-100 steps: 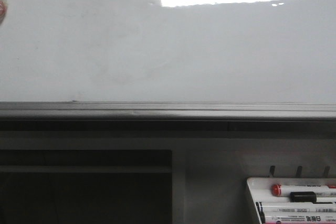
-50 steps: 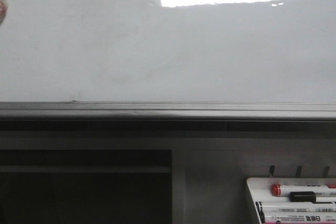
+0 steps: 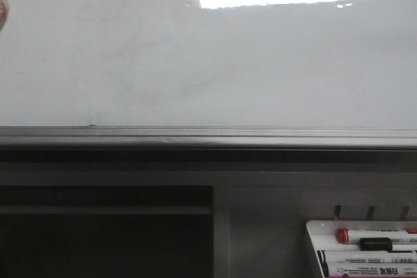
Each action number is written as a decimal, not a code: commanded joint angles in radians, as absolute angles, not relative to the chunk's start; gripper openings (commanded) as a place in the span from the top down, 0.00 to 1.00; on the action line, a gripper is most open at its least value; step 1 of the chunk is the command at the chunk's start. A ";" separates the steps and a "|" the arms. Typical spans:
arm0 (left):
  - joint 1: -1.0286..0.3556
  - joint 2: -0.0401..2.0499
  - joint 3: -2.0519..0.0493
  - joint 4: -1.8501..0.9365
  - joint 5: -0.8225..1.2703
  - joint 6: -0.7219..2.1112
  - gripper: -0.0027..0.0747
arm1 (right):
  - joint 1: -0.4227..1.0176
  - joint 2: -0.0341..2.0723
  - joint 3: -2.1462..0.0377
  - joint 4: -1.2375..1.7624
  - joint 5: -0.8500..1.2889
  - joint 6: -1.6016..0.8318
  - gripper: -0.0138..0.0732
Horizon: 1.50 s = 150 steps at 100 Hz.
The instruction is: Write number 2 on whiteboard
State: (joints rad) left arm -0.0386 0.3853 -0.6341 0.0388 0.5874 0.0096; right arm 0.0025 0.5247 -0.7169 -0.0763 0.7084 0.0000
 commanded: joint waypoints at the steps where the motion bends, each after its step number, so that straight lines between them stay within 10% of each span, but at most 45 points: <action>1: -0.038 0.416 -0.668 0.031 0.523 0.011 0.99 | -0.003 0.559 -0.751 -0.033 0.664 -0.008 0.92; 27: -0.038 0.475 -0.666 0.025 0.525 0.011 0.95 | -0.003 0.622 -0.751 0.038 0.686 -0.068 0.92; 58: -0.038 0.504 -0.645 -0.021 0.494 0.011 0.32 | -0.003 0.651 -0.747 0.179 0.682 -0.208 0.75; 76: -0.038 0.512 -0.586 -0.106 0.445 0.045 0.33 | -0.003 0.651 -0.747 0.191 0.675 -0.208 0.47; 150: -0.185 1.016 -0.781 -0.076 0.400 0.263 0.33 | -0.003 0.651 -0.747 0.203 0.677 -0.208 0.47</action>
